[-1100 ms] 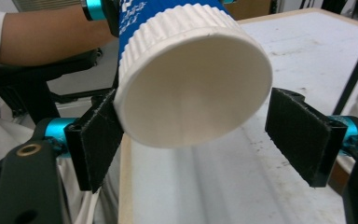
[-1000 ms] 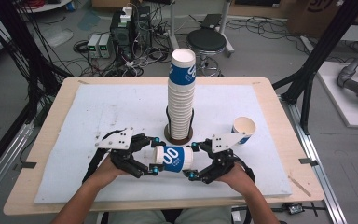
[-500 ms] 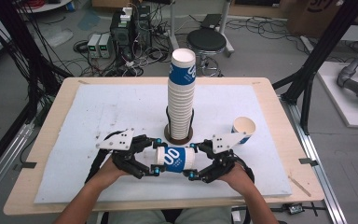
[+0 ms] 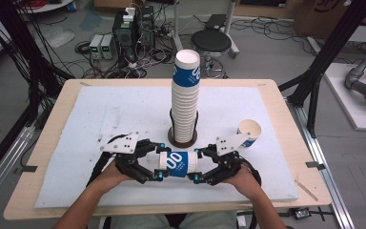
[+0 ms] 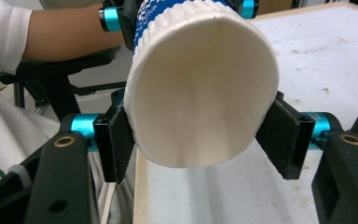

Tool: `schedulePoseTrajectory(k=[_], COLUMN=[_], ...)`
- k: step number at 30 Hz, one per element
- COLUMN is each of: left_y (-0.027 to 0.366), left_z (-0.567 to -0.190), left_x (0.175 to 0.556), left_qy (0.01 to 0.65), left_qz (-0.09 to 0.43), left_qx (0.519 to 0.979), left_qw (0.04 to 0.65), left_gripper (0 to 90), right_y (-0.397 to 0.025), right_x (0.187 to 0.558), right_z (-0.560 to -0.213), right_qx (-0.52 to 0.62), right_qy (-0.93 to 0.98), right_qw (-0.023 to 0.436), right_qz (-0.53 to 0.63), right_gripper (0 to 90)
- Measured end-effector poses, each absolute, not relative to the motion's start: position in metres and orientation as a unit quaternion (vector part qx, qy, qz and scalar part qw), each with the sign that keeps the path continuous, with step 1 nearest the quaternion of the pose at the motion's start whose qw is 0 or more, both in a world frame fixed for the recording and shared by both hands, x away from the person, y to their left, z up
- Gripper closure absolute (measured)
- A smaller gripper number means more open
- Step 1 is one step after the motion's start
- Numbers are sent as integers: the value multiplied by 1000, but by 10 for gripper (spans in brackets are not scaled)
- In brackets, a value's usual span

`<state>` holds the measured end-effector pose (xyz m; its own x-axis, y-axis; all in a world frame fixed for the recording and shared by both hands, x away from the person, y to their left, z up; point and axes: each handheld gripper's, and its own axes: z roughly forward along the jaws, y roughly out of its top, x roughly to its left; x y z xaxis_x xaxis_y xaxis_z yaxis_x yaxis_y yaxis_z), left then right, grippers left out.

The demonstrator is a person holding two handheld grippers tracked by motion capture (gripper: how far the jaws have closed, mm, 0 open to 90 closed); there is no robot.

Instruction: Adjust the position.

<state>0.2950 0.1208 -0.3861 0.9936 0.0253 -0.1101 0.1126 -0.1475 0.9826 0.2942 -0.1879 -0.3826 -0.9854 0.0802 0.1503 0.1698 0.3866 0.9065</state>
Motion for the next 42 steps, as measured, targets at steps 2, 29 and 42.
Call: schedulePoseTrajectory(k=[2,29,42], left_y=[120,133,108], left_z=[-387,-354,-355], left_x=[295,297,299], left_qy=[68,60,38], left_qz=[-40,-5,-14], left_qx=[762,829,876], left_qw=[643,556,481], left_gripper=[159,155,163], right_y=[-188,-175,-153], right_x=[295,303,303], right_z=[-382,-345,-335], right_qx=[-76,-55,-32], right_qy=[-835,-911,-941], right_qw=[44,10,3], right_qz=[-543,-409,-336], right_gripper=[345,342,342])
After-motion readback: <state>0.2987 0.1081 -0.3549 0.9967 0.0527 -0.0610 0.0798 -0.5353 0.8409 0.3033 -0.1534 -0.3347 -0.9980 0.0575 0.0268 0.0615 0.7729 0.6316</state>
